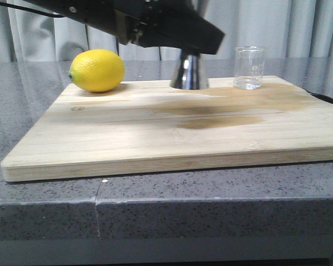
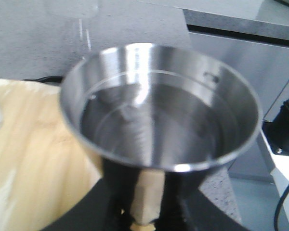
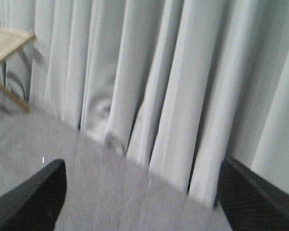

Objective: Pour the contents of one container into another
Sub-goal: 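Lower the filled jigger onto the board beside the lemon with the left gripper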

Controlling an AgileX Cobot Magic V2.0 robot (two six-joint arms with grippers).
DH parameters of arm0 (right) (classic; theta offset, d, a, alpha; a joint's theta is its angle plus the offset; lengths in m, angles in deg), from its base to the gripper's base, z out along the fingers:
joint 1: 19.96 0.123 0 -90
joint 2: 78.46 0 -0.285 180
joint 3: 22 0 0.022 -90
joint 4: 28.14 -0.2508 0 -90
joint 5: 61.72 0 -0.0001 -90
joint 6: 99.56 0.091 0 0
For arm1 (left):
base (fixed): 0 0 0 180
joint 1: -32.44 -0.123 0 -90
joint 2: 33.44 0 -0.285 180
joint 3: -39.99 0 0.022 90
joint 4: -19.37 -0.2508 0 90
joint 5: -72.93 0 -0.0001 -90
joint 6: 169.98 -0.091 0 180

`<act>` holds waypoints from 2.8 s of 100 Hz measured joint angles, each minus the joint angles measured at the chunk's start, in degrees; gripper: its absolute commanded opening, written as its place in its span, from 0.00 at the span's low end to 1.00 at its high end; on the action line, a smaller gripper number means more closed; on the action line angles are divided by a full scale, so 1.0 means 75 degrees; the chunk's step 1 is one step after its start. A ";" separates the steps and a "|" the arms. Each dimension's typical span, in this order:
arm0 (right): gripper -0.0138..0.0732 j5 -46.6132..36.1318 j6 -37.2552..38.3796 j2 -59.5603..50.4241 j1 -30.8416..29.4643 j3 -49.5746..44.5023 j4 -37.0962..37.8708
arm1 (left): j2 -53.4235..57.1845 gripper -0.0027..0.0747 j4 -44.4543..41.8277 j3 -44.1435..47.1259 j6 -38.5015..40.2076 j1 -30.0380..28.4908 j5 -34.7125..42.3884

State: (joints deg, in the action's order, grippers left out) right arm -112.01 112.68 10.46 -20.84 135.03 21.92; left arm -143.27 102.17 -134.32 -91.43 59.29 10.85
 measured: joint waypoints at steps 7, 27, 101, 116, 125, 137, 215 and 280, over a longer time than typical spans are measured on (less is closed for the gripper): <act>0.82 -0.0018 0.0000 -0.0539 0.0000 0.0000 -0.0012 | 0.0000 0.01 0.0000 0.0000 -0.0056 -0.0248 -0.0175; 0.82 -0.0048 0.0000 -0.1931 0.0000 0.0000 -0.0012 | 0.0000 0.01 0.0000 0.0000 -0.0441 -0.0890 -0.0604; 0.82 0.0376 -0.0014 -0.3836 0.0000 0.0000 -0.0012 | 0.0000 0.01 0.0043 0.0677 -0.1824 -0.1492 -0.0553; 0.82 0.0387 -0.0014 -0.3869 0.0000 0.0000 -0.0012 | 0.0000 0.01 0.0075 0.0854 -0.1971 -0.1492 -0.0502; 0.82 0.0387 -0.0014 -0.3869 0.0000 0.0000 -0.0012 | 0.0000 0.01 0.0120 0.0883 -0.2001 -0.1492 -0.0502; 0.82 0.0387 -0.0014 -0.3869 0.0000 0.0000 -0.0012 | 0.0000 0.01 0.0122 0.0883 -0.2001 -0.1492 -0.0493; 0.82 0.0387 -0.0014 -0.3869 0.0000 0.0000 -0.0012 | -0.0456 0.01 0.0368 0.1062 -0.2192 -0.1492 -0.0655; 0.82 0.0373 -0.0014 -0.3869 0.0000 0.0000 -0.0012 | -0.0489 0.24 0.0465 0.1062 -0.2210 -0.1492 -0.0715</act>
State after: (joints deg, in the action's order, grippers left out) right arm -109.22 112.58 -18.56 -20.84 135.03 21.83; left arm -146.94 105.66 -126.35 -108.00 48.09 5.49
